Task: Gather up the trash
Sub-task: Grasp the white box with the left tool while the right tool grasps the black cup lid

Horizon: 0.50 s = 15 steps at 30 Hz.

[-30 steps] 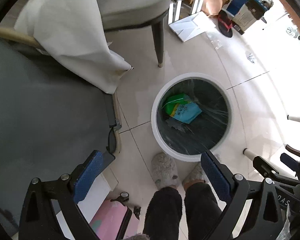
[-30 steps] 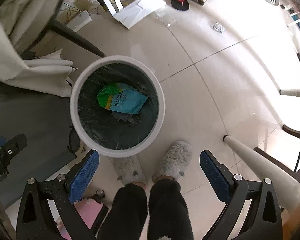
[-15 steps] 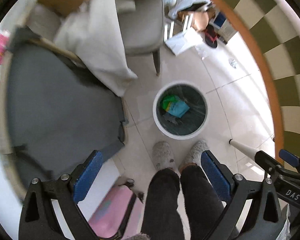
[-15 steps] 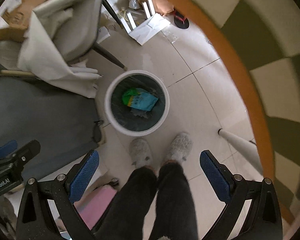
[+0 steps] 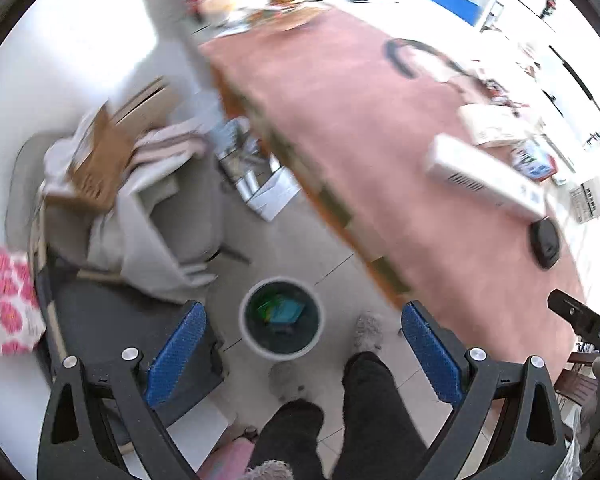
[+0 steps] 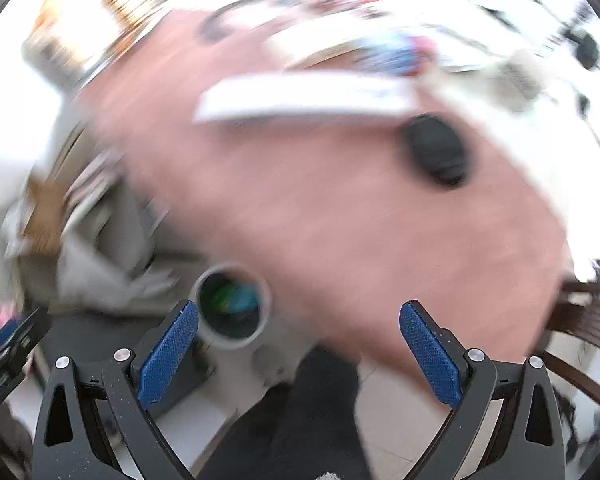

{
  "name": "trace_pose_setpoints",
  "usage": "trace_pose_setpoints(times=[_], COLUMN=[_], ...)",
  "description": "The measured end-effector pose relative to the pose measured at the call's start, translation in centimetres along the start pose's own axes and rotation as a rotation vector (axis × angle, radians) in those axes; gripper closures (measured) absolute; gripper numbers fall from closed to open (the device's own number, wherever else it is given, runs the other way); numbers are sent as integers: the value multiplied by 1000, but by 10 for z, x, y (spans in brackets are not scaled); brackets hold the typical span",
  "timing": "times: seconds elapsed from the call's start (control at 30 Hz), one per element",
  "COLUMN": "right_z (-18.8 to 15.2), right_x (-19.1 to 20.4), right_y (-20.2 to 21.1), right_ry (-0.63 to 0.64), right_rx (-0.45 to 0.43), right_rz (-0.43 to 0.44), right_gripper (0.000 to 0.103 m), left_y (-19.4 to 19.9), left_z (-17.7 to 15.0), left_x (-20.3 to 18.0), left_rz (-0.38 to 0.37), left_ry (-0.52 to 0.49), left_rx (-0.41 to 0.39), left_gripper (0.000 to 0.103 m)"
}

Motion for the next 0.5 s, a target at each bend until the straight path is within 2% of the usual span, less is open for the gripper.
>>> trace_pose_setpoints(times=[0.1, 0.23, 0.4, 0.5], right_z=[44, 81, 110, 118], right_x=[-55, -93, -89, -79], right_y=[-28, -72, -123, -137], right_ry=[-70, -94, -62, -40], right_rx=[18, 103, 176, 178], right_rz=[-71, -80, -39, -22], right_gripper=[1, 1, 1, 4], left_y=[-27, -67, -113, -131], left_z=[25, 50, 68, 73], left_x=[-45, -96, -132, -140], left_rz=[-2, 4, -53, -131], left_ry=[-14, 24, 160, 308], left_rx=[46, 133, 254, 310], left_gripper=[3, 3, 3, 3])
Point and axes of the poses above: each gripper's, at about its wrist camera, not at the fingertips, and y roughly against the way its jaws point, x to its left, z to its top, the point moved 9 cm from there along -y, roughly the way its jaws point, and after that the axes turned 8 degrees about -z, right-handed, at the moved point
